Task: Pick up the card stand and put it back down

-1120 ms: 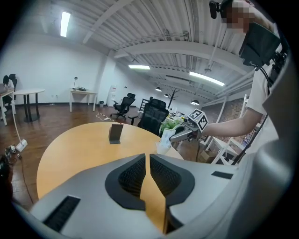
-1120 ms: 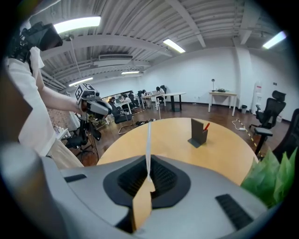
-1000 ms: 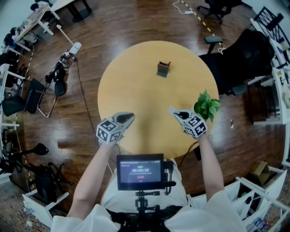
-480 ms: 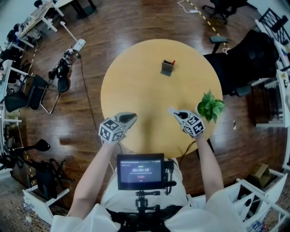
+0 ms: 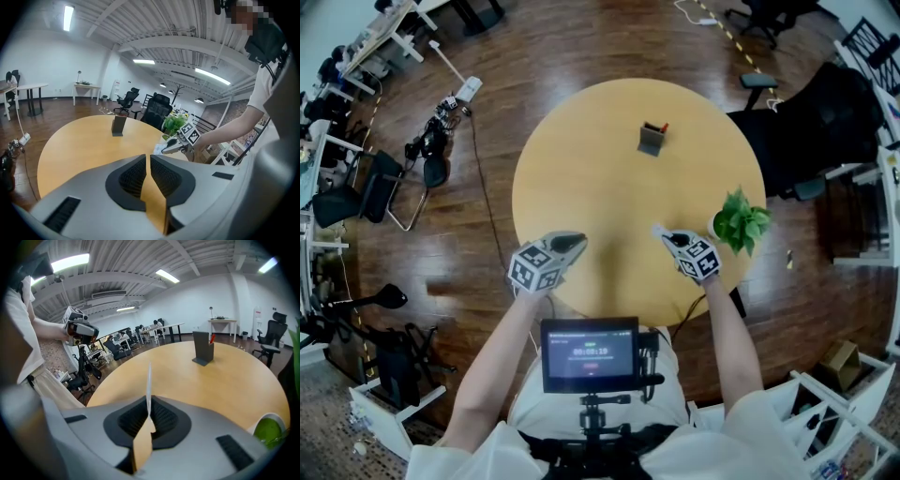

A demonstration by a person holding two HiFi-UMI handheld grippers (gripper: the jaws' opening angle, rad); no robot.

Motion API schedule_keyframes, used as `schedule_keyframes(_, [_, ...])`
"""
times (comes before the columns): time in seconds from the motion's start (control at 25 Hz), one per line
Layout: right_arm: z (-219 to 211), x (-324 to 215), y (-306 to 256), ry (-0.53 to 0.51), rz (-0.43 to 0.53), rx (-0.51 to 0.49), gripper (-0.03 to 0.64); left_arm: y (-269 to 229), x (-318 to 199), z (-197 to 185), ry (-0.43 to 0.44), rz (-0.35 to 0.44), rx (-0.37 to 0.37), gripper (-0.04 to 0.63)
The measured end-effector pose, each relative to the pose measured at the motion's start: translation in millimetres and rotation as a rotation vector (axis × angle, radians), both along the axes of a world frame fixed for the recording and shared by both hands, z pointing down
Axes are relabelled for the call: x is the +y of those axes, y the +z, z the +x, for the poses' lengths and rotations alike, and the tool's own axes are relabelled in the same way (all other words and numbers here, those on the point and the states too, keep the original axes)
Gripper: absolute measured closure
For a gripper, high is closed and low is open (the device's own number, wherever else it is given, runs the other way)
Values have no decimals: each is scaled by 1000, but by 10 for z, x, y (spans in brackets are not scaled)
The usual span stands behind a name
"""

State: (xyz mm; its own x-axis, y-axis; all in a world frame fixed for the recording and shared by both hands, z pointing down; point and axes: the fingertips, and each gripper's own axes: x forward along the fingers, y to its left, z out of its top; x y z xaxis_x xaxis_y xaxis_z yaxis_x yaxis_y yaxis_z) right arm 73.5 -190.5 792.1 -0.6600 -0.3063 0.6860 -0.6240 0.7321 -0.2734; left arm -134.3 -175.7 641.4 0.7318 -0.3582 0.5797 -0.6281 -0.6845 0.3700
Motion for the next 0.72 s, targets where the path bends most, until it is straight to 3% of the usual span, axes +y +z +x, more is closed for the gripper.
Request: schedule_keyframes(0.72, [53,58,469,5,-47,16,588,155,-46,-41,-8,-33,-25,569])
